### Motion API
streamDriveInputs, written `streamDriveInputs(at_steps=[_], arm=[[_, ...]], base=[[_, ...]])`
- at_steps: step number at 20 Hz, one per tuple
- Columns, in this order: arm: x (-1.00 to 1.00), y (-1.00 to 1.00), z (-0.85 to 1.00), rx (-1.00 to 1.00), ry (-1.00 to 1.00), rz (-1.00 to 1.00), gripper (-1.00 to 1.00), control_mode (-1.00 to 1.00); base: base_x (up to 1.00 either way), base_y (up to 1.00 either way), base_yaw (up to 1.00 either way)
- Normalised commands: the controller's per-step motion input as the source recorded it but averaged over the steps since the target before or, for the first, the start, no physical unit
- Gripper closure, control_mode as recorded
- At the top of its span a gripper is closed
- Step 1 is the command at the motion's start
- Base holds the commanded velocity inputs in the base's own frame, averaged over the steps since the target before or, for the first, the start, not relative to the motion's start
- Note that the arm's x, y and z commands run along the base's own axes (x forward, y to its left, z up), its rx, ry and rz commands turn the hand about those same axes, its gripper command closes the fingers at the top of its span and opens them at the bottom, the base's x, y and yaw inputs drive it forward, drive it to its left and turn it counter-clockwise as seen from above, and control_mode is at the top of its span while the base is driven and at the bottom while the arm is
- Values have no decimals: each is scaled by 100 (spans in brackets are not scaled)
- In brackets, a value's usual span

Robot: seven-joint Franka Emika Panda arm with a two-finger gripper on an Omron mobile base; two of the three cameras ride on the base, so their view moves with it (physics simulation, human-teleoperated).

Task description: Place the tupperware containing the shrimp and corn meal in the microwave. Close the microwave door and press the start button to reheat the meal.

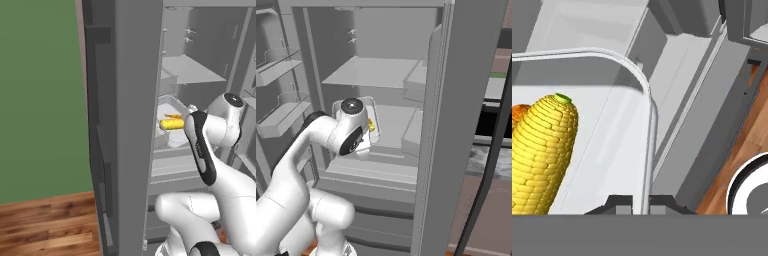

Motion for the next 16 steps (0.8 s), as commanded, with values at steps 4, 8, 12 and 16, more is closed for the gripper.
streamDriveInputs(at_steps=[4,8,12,16], arm=[[-55,-3,56,0,0,-15,100,-100],[-13,0,30,0,0,-2,100,-100],[0,0,1,0,0,0,100,-100],[0,0,0,0,0,0,100,-100]], base=[[0,0,0],[0,0,0],[0,0,0],[0,0,0]])
